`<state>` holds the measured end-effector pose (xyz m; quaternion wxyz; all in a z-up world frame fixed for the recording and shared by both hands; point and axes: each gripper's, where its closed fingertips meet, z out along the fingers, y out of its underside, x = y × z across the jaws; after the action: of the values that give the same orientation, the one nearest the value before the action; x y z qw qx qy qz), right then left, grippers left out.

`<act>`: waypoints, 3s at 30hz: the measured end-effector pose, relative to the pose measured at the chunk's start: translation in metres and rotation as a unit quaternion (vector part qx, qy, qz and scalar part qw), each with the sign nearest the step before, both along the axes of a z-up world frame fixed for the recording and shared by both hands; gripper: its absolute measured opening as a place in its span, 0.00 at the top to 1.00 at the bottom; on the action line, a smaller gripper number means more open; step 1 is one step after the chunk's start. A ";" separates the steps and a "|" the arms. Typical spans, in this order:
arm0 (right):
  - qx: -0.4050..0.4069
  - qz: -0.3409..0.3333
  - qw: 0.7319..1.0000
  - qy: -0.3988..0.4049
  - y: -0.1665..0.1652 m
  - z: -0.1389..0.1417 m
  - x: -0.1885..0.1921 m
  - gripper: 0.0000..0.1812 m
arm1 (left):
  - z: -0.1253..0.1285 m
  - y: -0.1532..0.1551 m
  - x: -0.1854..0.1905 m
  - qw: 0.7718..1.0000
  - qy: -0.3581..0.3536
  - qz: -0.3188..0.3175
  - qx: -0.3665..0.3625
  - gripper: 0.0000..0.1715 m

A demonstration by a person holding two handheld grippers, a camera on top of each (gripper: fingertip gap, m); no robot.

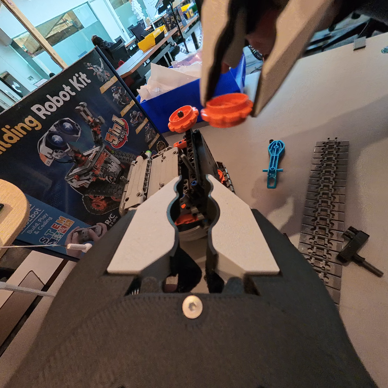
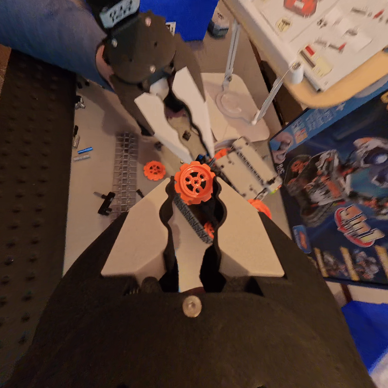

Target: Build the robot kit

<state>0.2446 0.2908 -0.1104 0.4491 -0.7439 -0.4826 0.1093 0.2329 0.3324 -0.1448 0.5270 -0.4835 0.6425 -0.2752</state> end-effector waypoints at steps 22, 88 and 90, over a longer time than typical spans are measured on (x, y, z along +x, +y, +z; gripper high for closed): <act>-0.101 0.073 0.992 0.027 -0.019 -0.032 -0.003 0.81 | 0.016 0.022 -0.046 0.998 0.064 0.016 0.019 0.88; -0.112 0.047 0.992 -0.024 -0.040 -0.134 0.011 0.81 | -0.116 -0.023 -0.329 0.883 0.445 0.126 -0.078 0.89; -0.112 0.046 0.992 -0.025 -0.040 -0.135 0.012 0.81 | -0.117 -0.021 -0.326 0.885 0.440 0.130 -0.077 0.94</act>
<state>0.2567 0.2510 -0.2450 0.3451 -0.7689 -0.5123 0.1648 -0.0936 0.3110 -0.2622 0.1828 -0.6732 0.7164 -0.0118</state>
